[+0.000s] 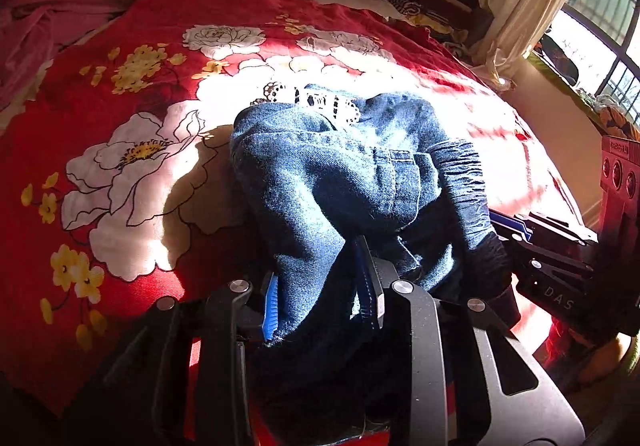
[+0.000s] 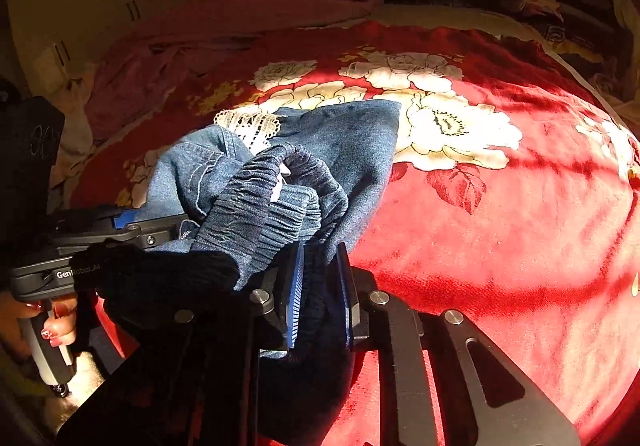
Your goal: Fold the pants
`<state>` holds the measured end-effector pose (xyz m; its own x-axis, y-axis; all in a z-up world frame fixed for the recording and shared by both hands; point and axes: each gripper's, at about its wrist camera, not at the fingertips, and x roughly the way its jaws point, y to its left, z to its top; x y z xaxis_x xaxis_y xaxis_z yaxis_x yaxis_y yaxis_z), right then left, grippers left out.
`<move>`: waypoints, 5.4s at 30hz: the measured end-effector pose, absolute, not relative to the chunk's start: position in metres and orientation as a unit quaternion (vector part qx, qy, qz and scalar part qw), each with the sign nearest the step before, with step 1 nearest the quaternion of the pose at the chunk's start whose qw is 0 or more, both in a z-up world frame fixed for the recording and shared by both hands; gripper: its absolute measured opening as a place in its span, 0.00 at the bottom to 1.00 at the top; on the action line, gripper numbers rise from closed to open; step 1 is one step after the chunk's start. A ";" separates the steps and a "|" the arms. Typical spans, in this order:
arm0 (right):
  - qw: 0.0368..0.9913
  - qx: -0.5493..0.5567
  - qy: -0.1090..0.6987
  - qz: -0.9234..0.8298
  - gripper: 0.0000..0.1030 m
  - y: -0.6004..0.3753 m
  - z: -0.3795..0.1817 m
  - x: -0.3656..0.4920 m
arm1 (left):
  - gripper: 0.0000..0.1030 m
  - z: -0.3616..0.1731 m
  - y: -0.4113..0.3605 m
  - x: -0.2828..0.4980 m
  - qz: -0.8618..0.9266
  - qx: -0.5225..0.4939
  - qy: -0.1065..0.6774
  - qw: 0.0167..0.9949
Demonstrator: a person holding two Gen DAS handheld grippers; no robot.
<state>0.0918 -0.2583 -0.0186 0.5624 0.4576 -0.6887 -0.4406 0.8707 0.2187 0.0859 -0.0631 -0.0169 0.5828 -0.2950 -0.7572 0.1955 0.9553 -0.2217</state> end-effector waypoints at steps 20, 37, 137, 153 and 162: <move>0.906 -0.019 0.325 0.269 0.09 -0.232 0.041 0.148 | 0.15 0.048 -0.060 0.143 -0.129 -0.041 0.374 0.917; 0.911 -0.029 0.339 0.235 0.09 -0.211 0.031 0.243 | 0.15 0.037 -0.060 0.239 -0.105 -0.023 0.373 0.922; 0.939 0.005 0.315 0.139 0.95 -0.262 0.018 0.013 | 0.90 0.016 -0.029 0.023 -0.058 -0.039 0.353 0.933; 0.938 0.003 0.317 0.138 0.95 -0.265 0.014 0.014 | 0.90 0.012 -0.030 0.026 -0.055 -0.039 0.360 0.931; 0.938 0.003 0.319 0.137 0.95 -0.264 0.015 0.014 | 0.91 0.013 -0.029 0.025 -0.052 -0.038 0.359 0.931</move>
<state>0.0139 -0.2643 0.0149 0.7589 0.2593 -0.5974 -0.2549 0.9624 0.0940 0.0254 -0.0286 0.0125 0.7365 -0.1249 -0.6648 0.0699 0.9916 -0.1088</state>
